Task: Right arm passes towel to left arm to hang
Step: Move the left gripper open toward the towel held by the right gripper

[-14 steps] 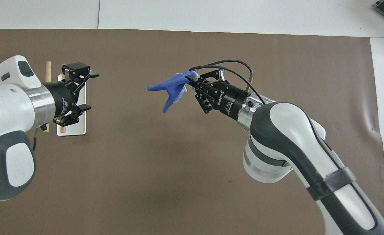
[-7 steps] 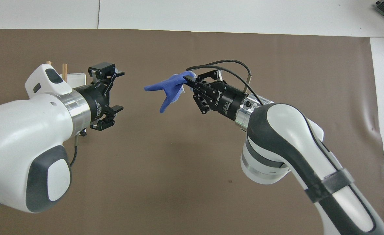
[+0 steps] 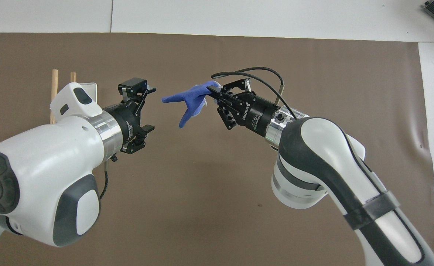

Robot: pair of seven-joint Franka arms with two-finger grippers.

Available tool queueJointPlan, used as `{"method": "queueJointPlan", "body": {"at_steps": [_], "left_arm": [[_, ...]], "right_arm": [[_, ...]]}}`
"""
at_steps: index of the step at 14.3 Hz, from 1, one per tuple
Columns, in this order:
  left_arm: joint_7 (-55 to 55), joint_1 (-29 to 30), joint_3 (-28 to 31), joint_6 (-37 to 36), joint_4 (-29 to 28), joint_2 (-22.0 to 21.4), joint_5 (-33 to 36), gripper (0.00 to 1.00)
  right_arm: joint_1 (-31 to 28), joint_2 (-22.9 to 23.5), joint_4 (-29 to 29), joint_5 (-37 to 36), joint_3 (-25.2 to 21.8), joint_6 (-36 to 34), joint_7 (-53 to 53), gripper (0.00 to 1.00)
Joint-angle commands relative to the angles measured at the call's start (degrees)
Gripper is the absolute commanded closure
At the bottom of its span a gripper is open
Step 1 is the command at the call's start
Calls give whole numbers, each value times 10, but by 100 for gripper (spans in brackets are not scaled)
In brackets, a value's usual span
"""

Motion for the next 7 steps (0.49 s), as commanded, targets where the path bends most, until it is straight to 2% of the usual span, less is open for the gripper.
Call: {"method": "queueJointPlan", "body": {"at_steps": [1,3,7], "left_arm": [[-2,0,-3,48,2,27,-9,0],[-2,-2,-6,62,3,36,-9,11],[1,-2,-10,82,4,47,-9,49]], "right_arm": [[-1,5,10,13,6,12,4,100],[2,5,9,13,6,12,3,100],[8,5,8,12,6,26,1,100]]}}
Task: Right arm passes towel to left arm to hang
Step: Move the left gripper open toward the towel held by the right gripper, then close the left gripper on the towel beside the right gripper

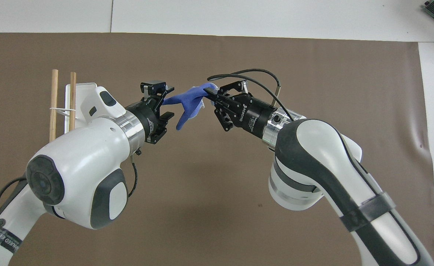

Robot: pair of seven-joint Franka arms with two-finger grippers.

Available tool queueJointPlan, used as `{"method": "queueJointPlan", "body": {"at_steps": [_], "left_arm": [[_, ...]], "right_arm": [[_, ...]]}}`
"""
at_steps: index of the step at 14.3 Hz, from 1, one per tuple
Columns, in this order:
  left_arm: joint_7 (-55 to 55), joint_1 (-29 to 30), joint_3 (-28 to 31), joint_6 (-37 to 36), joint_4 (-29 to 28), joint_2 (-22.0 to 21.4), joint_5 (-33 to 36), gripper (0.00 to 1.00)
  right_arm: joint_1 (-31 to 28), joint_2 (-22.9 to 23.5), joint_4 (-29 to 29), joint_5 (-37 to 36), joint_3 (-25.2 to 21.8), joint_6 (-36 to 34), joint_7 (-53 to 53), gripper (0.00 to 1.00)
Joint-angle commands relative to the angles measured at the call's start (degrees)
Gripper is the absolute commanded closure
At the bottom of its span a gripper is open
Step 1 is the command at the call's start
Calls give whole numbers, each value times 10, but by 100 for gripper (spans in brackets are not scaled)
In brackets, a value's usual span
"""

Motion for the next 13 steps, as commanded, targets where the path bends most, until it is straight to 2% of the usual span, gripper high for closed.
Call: {"method": "queueJointPlan", "body": {"at_steps": [1,4,8,9,10,13], "left_arm": [[3,-2,-6,16,3,6,-9,61],[9,3,-6,30,11,12,-8,100],[72,14,-6,31,39,32,-4,100],[88,17,-4,31,45,33,-4,100],[103,18,-1,31,49,33,-4,100],[149,24,23,31,62,42,-4,100]], "right_arm": [[7,6,8,12,5,21,0,100],[9,7,8,12,4,21,0,100],[8,7,8,9,4,21,-2,100],[8,8,8,4,4,22,-5,58],[8,7,6,3,4,24,-12,1],[0,7,0,-17,4,49,-103,0]]}}
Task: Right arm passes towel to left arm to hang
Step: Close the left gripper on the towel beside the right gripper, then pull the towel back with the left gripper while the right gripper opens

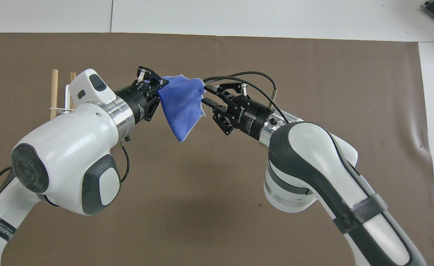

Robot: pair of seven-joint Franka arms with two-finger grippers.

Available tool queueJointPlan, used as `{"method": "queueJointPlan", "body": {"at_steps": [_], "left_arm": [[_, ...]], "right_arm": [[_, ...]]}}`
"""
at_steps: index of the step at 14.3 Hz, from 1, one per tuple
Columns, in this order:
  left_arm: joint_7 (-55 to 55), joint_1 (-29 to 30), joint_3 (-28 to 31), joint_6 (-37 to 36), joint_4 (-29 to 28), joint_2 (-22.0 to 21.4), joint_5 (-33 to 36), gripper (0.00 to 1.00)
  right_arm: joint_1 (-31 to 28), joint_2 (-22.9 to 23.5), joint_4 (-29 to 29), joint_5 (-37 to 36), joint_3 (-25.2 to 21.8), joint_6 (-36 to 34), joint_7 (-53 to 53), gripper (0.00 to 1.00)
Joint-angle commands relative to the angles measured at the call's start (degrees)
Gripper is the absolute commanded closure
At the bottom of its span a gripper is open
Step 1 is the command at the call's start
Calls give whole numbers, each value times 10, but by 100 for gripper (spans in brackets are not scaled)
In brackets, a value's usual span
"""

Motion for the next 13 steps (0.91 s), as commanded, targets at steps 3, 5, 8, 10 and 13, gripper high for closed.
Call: {"method": "queueJointPlan", "body": {"at_steps": [3,5,8,10,13], "left_arm": [[85,6,58,-1,12,14,-4,100],[93,14,97,-15,-2,9,-4,100],[108,16,173,-30,-16,3,-4,100],[124,16,211,-30,-19,4,-4,100],[152,26,257,-30,-19,4,-4,100]], "right_arm": [[-10,12,-12,-125,2,63,-132,0],[-30,14,-29,-233,0,78,-152,0],[-73,14,-43,-390,0,59,-154,0],[-104,13,-48,-519,0,17,-154,0],[-153,13,-42,-756,-2,-56,-153,0]]}}
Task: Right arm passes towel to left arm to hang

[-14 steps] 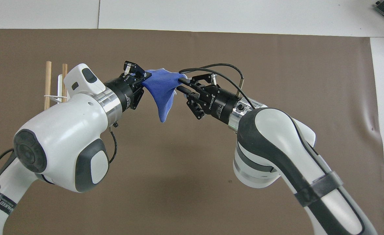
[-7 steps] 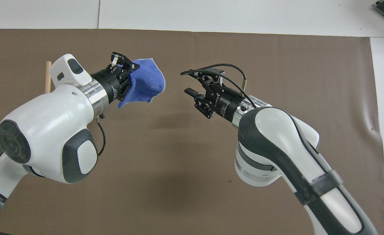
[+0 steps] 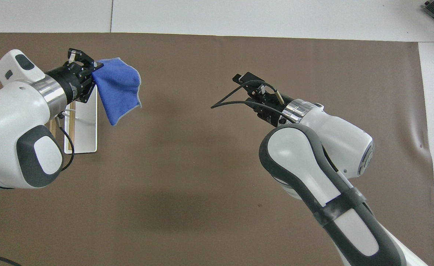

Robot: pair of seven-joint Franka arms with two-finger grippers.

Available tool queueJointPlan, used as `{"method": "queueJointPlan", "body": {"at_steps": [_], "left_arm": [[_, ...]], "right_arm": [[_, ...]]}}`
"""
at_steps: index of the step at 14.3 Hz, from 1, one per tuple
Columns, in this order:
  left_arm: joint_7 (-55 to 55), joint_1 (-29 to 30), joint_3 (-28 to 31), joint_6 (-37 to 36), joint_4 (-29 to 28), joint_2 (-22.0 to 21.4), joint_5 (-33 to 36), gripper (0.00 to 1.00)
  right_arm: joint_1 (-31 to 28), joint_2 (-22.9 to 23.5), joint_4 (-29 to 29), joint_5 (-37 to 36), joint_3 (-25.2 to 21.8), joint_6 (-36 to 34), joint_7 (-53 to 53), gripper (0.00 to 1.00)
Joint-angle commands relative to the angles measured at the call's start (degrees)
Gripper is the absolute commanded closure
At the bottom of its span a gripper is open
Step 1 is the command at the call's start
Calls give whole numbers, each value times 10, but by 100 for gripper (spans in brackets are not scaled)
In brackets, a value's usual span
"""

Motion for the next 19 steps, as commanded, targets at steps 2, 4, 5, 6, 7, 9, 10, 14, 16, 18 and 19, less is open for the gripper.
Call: {"method": "queueJointPlan", "body": {"at_steps": [2,4,5,6,7,9,10,14,16,18,19], "left_arm": [[62,5,50,-29,-6,-7,-4,100],[84,7,70,-36,-24,-9,-4,100],[86,6,75,-36,-35,-10,-4,100],[86,7,75,-35,-48,-14,-4,100],[85,8,77,-34,-62,-19,-5,100],[80,12,77,-30,-91,-28,-5,100],[80,12,77,-29,-102,-33,-5,100],[80,14,75,-29,-131,-46,-5,100],[77,11,74,-29,-137,-50,-5,100],[75,6,70,-34,-137,-51,-4,100],[75,5,67,-35,-138,-51,-4,100]], "right_arm": [[-57,-11,14,-250,2,-104,-10,0],[-78,-24,42,-336,0,-194,-9,0],[-86,-34,56,-371,0,-235,-9,0],[-94,-48,64,-391,1,-270,-8,0],[-101,-63,71,-394,0,-305,-8,0],[-120,-95,93,-399,0,-376,-8,0],[-130,-105,107,-398,0,-407,-7,0],[-150,-129,164,-392,1,-523,33,0],[-156,-132,195,-385,0,-584,67,0],[-158,-132,241,-376,1,-642,87,0],[-162,-133,242,-376,0,-646,91,0]]}}
